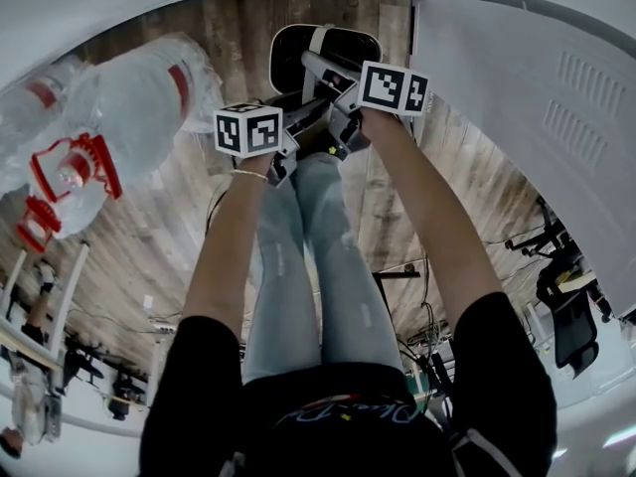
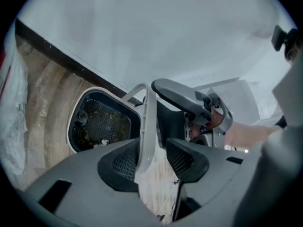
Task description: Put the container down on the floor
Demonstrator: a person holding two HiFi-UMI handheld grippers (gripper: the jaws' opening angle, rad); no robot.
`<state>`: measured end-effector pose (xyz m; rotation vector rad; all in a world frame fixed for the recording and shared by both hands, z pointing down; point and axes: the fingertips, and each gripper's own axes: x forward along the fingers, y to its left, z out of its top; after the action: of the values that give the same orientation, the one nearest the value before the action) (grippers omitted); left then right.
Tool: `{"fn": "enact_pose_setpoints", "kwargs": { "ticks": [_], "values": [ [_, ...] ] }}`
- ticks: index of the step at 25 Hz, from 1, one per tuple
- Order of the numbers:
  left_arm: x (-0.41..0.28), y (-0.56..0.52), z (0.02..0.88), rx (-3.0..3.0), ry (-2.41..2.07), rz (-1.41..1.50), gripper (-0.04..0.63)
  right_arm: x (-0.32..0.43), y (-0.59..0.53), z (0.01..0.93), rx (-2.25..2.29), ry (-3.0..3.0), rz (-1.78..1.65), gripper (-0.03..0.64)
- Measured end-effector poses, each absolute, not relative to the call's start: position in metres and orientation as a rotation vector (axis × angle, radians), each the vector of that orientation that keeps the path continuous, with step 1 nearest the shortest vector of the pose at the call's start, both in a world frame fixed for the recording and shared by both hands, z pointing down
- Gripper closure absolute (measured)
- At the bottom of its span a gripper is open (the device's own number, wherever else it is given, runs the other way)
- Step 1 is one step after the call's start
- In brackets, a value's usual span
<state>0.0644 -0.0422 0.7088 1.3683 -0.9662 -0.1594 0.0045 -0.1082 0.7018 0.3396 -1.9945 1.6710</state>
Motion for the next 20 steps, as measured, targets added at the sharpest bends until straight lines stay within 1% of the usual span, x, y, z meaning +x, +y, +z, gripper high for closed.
{"fn": "enact_pose_setpoints", "kwargs": {
  "ticks": [7,10,12,15,20],
  "values": [
    [0.053,-0.033,0.715,1.415,-1.002,-0.010,0.414,0.004,-0.104,0.698,0.353,-1.997,1.639,0.474],
    [0.043,-0.031,0.717,1.364,-1.042,-0.047,0.400,0.003,-0.102,0.696,0.344,-1.995,1.641,0.474],
    [0.036,-0.029,0.719,1.327,-1.071,-0.067,0.377,0.004,-0.104,0.695,0.365,-1.997,1.657,0.474],
    [0.026,-0.021,0.724,1.294,-1.114,-0.033,0.353,0.006,-0.107,0.692,0.423,-2.018,1.660,0.474],
    [0.014,-0.008,0.728,1.236,-1.147,-0.027,0.344,0.005,-0.110,0.684,0.455,-2.048,1.664,0.474]
  ]
}}
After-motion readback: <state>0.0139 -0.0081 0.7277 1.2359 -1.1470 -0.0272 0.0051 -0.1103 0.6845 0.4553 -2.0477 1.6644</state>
